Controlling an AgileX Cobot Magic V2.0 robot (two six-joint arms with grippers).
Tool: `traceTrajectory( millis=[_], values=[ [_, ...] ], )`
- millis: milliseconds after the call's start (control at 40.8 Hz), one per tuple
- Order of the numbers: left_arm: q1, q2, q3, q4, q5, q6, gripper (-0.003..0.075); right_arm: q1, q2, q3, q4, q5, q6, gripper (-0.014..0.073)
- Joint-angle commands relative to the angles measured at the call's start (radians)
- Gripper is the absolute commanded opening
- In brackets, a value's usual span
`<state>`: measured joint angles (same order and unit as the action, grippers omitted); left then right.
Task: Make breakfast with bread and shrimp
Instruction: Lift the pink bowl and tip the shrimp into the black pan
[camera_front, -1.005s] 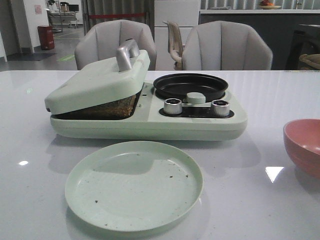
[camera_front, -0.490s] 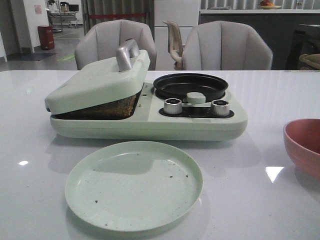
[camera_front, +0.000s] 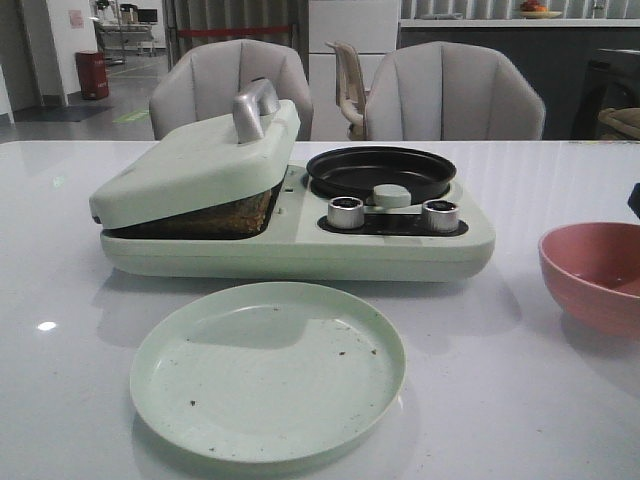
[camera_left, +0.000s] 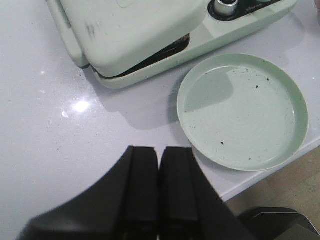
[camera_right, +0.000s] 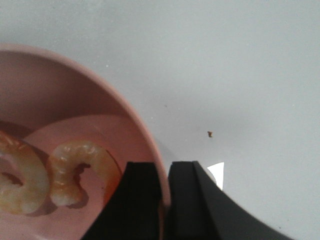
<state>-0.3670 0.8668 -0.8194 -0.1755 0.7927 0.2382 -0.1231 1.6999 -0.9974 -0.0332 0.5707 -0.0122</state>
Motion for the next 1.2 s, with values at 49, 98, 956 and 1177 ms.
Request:
traceTrajectory(
  millis=[49,98,956,1177],
  values=[
    [-0.008,-0.007,-0.026,-0.011,-0.069,-0.012,0.0101,0.016,-0.043,-0.114,-0.081,0.061,-0.024,0.0045],
    [-0.008,-0.007,-0.026,-0.011,-0.069,-0.012,0.0101,0.032,-0.044,-0.169,-0.105,0.102,-0.024,0.0045],
    [-0.008,-0.007,-0.026,-0.009,-0.069,-0.012,0.0101,0.678,0.301,-1.076,-1.311,0.466,0.16,0.0044],
    [-0.008,-0.007,-0.026,-0.009,-0.069,-0.012,0.0101,0.731,0.405,-1.104,-1.542,0.472,0.163,0.0044]
  ],
)
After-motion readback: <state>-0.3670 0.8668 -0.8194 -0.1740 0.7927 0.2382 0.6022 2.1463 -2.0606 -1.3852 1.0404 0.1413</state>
